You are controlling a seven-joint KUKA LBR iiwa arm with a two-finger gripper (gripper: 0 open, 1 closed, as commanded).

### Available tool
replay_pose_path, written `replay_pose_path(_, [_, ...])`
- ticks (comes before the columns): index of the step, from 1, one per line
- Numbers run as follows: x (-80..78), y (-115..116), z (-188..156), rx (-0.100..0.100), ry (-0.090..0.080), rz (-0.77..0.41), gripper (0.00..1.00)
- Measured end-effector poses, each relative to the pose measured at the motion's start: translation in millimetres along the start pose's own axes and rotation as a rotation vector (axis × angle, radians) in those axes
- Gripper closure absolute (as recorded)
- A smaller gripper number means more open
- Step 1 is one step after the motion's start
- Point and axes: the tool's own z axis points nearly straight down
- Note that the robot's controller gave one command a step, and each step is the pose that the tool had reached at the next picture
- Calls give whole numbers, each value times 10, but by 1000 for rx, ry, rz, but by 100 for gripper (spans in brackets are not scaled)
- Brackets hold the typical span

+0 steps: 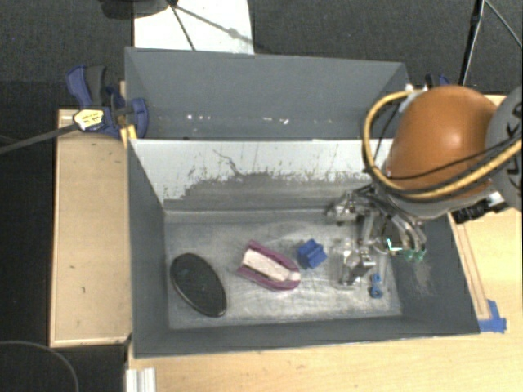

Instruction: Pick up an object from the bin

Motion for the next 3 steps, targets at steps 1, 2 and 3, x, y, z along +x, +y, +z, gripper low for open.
replay_pose_path(1, [-725,-21,1586,0,-4,-137,0])
replay_pose_path(2, [-751,-18,1536,0,-15,-135,100])
replay_pose_path(3, [-727,31,147,1,-10,-195,100])
